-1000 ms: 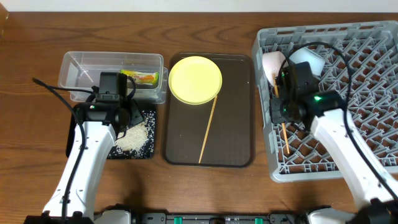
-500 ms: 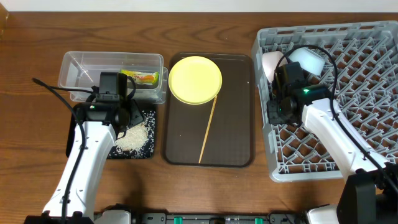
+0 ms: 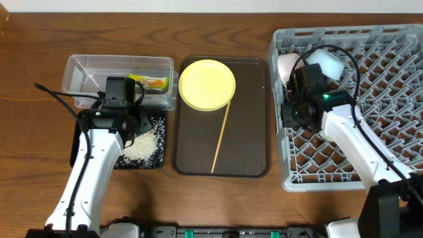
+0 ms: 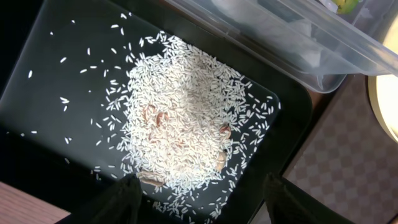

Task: Sort waste into correct bins and load items into the dishwasher rack

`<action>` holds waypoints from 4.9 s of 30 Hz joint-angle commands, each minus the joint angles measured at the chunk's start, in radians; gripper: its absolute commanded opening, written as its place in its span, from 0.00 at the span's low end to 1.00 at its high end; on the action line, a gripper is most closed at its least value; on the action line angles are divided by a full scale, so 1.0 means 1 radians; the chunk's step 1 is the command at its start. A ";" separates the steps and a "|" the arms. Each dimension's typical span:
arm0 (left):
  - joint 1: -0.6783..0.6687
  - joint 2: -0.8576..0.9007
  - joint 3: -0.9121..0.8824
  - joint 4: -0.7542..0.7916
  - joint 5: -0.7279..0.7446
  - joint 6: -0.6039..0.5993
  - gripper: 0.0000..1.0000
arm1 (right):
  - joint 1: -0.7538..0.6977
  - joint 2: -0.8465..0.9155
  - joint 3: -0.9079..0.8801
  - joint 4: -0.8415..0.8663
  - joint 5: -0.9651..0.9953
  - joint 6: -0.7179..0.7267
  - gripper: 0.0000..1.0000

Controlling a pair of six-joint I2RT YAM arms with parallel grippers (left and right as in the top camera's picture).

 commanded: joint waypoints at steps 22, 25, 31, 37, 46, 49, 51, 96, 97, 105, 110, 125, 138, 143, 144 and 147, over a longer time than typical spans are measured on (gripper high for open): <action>0.004 -0.005 -0.006 0.000 -0.019 -0.005 0.66 | 0.035 -0.080 0.019 0.240 -0.180 0.021 0.29; 0.004 -0.005 -0.006 0.001 -0.019 -0.005 0.66 | 0.076 -0.074 0.019 0.260 -0.221 0.018 0.32; 0.004 -0.005 -0.006 0.000 -0.019 -0.006 0.66 | 0.214 -0.023 0.018 0.282 -0.221 0.019 0.42; 0.004 -0.005 -0.006 0.000 -0.019 -0.006 0.66 | 0.354 0.085 0.018 0.317 -0.054 0.143 0.44; 0.004 -0.005 -0.006 0.000 -0.019 -0.006 0.66 | 0.468 0.282 0.018 0.373 0.038 0.272 0.43; 0.004 -0.005 -0.006 0.000 -0.019 -0.005 0.66 | 0.485 0.323 0.018 0.378 0.077 0.320 0.41; 0.004 -0.005 -0.006 0.000 -0.019 -0.005 0.66 | 0.491 0.339 0.018 0.373 0.099 0.346 0.38; 0.004 -0.005 -0.006 0.007 -0.019 -0.006 0.66 | 0.000 -0.033 0.019 0.018 -0.033 0.052 0.01; 0.004 -0.005 -0.006 0.007 -0.019 -0.006 0.66 | 0.001 -0.018 0.019 0.019 -0.038 0.052 0.01; 0.004 -0.005 -0.006 0.007 -0.019 -0.005 0.66 | 0.002 0.037 0.023 0.035 -0.040 0.055 0.25; 0.004 -0.005 -0.006 0.008 -0.019 -0.006 0.66 | 0.002 -0.029 0.051 0.074 -0.040 0.037 0.27; 0.004 -0.005 -0.006 0.008 -0.004 -0.009 0.66 | 0.056 0.026 0.056 0.230 -0.132 -0.053 0.01; 0.004 -0.005 -0.006 0.008 -0.004 -0.009 0.66 | 0.051 0.143 0.056 0.264 0.021 -0.011 0.01; 0.004 -0.005 -0.006 0.009 -0.004 -0.009 0.66 | 0.050 0.143 0.056 0.283 0.170 -0.004 0.01; 0.004 -0.005 -0.006 0.009 -0.004 -0.009 0.66 | 0.050 0.143 0.056 0.289 0.190 -0.004 0.01; 0.004 -0.005 -0.006 0.009 -0.004 -0.009 0.66 | 0.050 0.143 0.056 0.307 0.221 -0.004 0.01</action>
